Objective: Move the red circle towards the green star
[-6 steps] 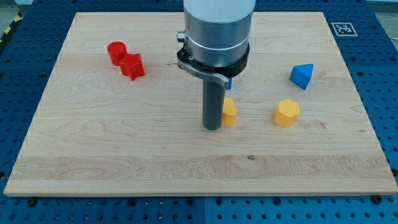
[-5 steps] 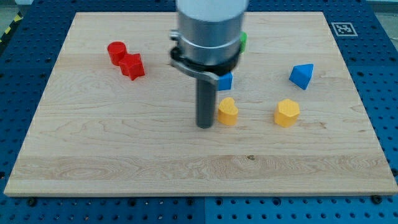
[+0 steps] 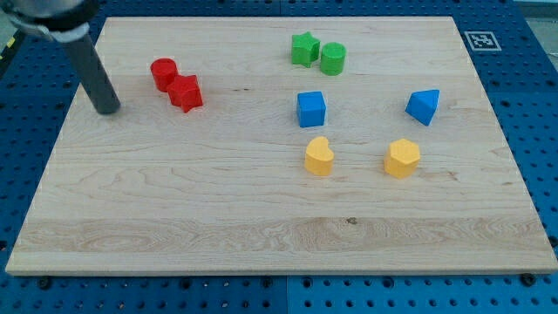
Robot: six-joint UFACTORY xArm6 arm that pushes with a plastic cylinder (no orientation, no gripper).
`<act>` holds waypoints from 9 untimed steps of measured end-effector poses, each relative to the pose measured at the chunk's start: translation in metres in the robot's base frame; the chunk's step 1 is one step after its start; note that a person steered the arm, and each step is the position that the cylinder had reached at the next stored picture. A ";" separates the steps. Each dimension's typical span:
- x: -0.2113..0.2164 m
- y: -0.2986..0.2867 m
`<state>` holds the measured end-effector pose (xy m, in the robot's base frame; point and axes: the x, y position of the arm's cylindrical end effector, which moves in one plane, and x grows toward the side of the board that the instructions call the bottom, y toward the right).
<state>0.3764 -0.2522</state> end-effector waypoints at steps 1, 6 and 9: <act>-0.054 0.025; -0.050 0.024; -0.018 0.043</act>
<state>0.3581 -0.2089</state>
